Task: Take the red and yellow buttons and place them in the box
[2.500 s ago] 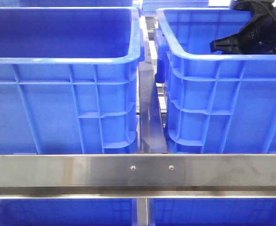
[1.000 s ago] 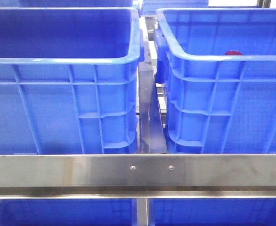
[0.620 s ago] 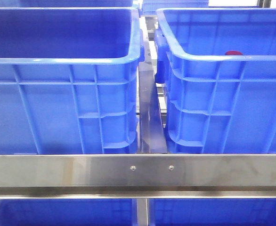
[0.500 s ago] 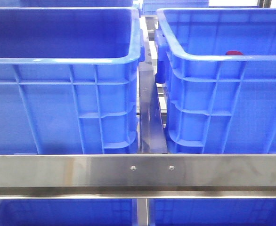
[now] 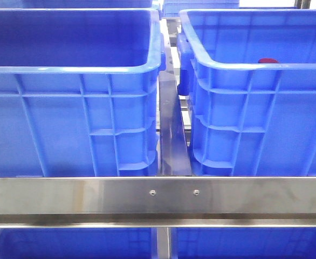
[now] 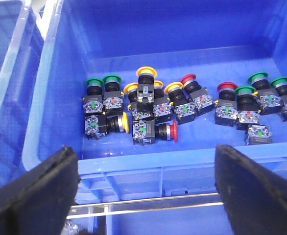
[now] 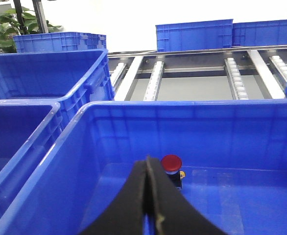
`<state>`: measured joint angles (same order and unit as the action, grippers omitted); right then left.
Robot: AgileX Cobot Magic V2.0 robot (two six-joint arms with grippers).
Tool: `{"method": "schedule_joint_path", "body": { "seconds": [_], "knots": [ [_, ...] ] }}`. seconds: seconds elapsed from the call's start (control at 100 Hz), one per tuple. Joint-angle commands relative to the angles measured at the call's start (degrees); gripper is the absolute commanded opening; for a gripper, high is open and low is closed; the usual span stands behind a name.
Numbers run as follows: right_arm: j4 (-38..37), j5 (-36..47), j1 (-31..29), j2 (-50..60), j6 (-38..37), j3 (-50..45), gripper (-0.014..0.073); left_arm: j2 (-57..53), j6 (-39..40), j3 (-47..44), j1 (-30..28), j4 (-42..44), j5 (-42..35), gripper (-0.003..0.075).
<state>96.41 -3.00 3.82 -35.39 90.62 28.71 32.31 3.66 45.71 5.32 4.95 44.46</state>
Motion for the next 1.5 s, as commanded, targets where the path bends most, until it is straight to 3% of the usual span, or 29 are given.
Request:
{"method": "schedule_joint_path", "body": {
  "seconds": [0.0,0.3,0.65,1.49],
  "knots": [
    [0.2,-1.3,-0.1,0.2,0.4,1.6,-0.0067,3.7,0.1,2.8,0.1,-0.3,-5.4,0.0555],
    [0.2,-1.3,-0.1,0.2,0.4,1.6,-0.0067,24.4,-1.5,15.5,0.1,-0.3,-5.7,0.0555],
    [0.2,-1.3,-0.1,0.2,0.4,1.6,-0.0067,47.4,-2.8,30.7,0.1,0.2,0.5,0.0555],
    [0.2,-1.3,-0.1,0.2,0.4,1.5,-0.0067,65.8,-2.5,32.3,-0.1,2.7,-10.3,0.0555]
  ]
}}
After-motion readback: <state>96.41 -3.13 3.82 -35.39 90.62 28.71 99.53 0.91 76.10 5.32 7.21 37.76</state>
